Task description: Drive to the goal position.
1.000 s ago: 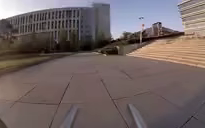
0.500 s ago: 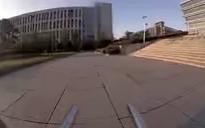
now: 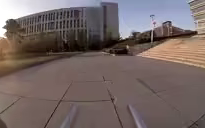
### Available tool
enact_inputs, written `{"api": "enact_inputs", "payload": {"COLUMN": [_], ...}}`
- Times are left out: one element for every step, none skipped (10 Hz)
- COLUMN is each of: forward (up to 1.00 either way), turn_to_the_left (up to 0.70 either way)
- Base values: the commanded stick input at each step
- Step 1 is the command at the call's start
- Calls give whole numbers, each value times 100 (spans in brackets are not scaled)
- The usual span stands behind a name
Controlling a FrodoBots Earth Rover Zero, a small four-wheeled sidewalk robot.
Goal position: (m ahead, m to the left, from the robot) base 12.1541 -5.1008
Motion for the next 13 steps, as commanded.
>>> {"api": "enact_inputs", "payload": {"forward": [70, 70, 70, 70, 70, 70, 70, 70, 70, 70, 70, 70, 70], "turn_to_the_left": [0, 0, -4, -14, -14, -14, -14, -14, -4, 0, 0, 0, 0]}}
